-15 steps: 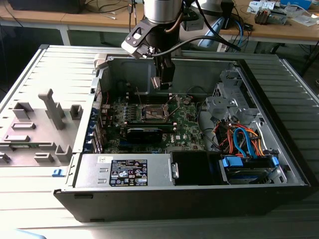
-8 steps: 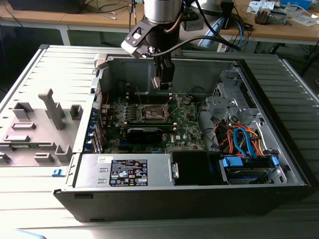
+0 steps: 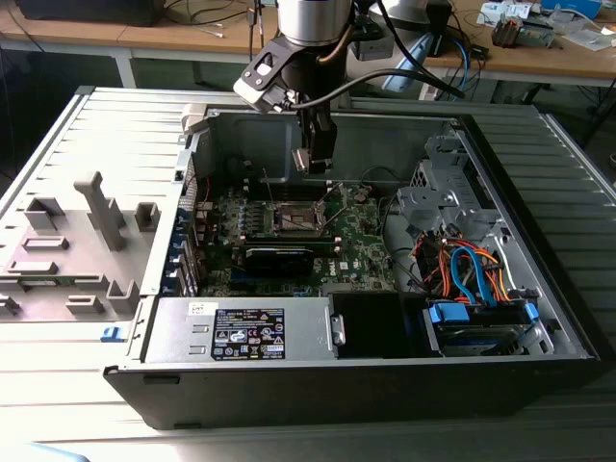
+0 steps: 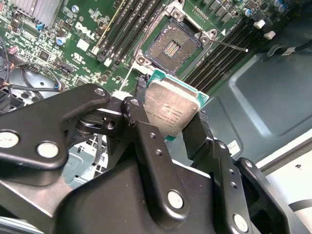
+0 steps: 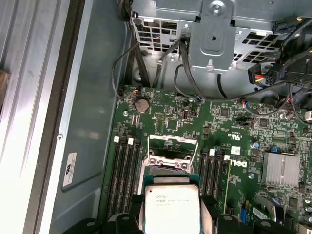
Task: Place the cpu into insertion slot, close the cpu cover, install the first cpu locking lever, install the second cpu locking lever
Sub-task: 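Place the cpu into insertion slot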
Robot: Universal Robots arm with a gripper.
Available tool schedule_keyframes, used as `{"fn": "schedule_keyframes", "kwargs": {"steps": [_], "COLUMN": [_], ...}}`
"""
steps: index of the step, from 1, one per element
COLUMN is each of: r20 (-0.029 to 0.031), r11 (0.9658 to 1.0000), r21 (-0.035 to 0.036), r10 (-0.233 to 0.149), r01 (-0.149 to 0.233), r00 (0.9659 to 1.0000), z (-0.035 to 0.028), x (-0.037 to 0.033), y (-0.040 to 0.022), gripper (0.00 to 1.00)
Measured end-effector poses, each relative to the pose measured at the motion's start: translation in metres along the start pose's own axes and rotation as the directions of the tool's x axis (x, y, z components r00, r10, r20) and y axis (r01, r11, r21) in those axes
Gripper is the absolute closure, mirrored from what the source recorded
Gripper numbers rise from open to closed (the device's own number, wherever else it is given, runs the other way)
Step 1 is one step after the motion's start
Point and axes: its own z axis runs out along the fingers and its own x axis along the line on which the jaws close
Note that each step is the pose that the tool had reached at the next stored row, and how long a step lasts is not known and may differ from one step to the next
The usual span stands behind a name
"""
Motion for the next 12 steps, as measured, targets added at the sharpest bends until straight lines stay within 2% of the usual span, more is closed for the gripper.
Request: {"fn": "schedule_keyframes", "kwargs": {"steps": [12], "r20": [0.0011], "r11": [0.9999], "r21": [-0.0003], "r10": [0.014], "r01": [-0.014], "r00": [0.9999], "z": [0.0001], "x": [0.0], "y": [0.0], "gripper": [0.45]}}
